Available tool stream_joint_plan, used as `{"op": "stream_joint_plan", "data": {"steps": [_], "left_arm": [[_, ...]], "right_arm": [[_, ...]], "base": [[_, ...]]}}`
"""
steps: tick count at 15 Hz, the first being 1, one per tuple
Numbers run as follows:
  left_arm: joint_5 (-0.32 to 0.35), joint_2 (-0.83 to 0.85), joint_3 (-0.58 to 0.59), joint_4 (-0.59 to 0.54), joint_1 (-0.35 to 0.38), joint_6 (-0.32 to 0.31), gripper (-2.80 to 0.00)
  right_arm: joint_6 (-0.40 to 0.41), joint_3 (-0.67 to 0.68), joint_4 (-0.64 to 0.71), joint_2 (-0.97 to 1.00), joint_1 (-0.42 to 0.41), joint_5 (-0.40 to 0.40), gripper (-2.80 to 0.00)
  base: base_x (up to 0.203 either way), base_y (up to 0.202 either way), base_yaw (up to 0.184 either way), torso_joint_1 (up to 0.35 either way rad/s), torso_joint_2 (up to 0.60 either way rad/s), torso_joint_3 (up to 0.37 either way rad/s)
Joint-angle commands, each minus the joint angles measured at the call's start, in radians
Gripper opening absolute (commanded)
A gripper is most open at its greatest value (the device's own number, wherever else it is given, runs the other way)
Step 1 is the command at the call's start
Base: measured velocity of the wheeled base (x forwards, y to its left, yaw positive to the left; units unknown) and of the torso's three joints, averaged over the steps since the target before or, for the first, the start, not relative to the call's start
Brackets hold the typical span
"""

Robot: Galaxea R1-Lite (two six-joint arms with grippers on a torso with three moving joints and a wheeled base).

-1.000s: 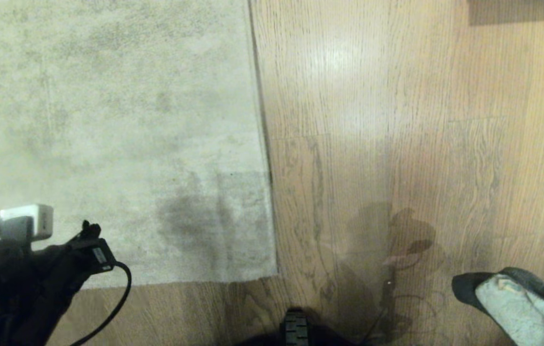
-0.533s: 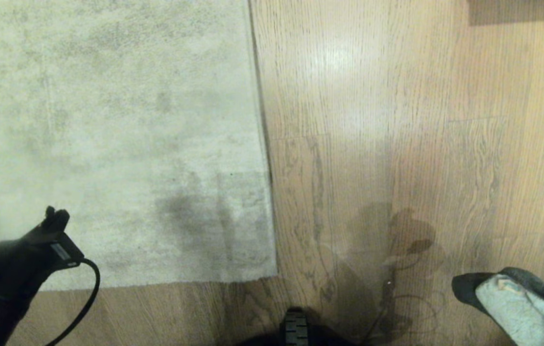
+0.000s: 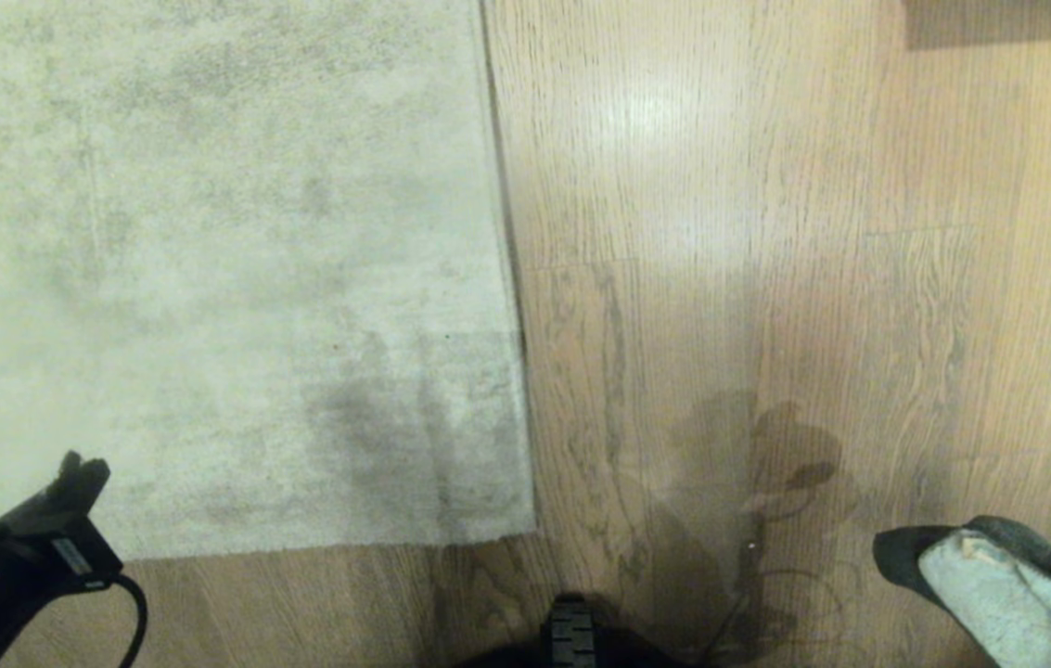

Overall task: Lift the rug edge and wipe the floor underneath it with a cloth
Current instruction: Put down the rag

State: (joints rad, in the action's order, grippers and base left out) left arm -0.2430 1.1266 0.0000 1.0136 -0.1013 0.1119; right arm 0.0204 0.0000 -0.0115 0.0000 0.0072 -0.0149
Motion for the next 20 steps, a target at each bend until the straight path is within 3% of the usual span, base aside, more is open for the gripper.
{"op": "stream_joint_plan", "data": {"steps": [1, 8, 11, 12, 14, 15, 17, 20], "left_arm": [[-0.001, -0.147, 0.000, -0.113, -0.001, 0.001, -2.80], [0.012, -0.614, 0.000, -0.616, -0.025, -0.001, -2.80], [0.024, -0.753, 0.000, -0.807, -0.039, -0.054, -2.80], [0.049, -0.789, -0.001, -0.853, -0.044, -0.077, -2.80], [0.196, -0.811, 0.000, -0.933, -0.038, -0.136, -2.80], [0.225, -0.836, 0.000, -1.000, -0.030, -0.162, -2.80], [0.245, -0.840, 0.000, -1.021, -0.026, -0.185, -2.80], [0.244, -0.838, 0.000, -1.020, -0.025, -0.145, -2.80]], "right_arm": [[0.001, 0.000, -0.001, 0.002, 0.000, 0.000, -2.80], [0.001, 0.000, -0.001, 0.002, 0.000, 0.000, -2.80], [0.001, 0.000, 0.001, 0.002, 0.000, 0.000, -2.80], [0.001, 0.000, -0.001, 0.002, 0.000, 0.000, -2.80], [0.001, 0.000, -0.001, 0.002, 0.000, 0.000, -2.80], [0.001, 0.000, 0.001, 0.002, 0.000, 0.000, -2.80], [0.001, 0.000, -0.001, 0.002, 0.000, 0.000, -2.80], [0.000, 0.000, -0.001, 0.002, 0.000, 0.000, -2.80]], "base": [[0.000, 0.000, 0.000, 0.000, 0.00, 0.000], [0.000, 0.000, 0.000, 0.000, 0.00, 0.000], [0.000, 0.000, 0.000, 0.000, 0.00, 0.000], [0.000, 0.000, 0.000, 0.000, 0.00, 0.000], [0.000, 0.000, 0.000, 0.000, 0.00, 0.000], [0.000, 0.000, 0.000, 0.000, 0.00, 0.000], [0.000, 0.000, 0.000, 0.000, 0.00, 0.000], [0.000, 0.000, 0.000, 0.000, 0.00, 0.000]]}}
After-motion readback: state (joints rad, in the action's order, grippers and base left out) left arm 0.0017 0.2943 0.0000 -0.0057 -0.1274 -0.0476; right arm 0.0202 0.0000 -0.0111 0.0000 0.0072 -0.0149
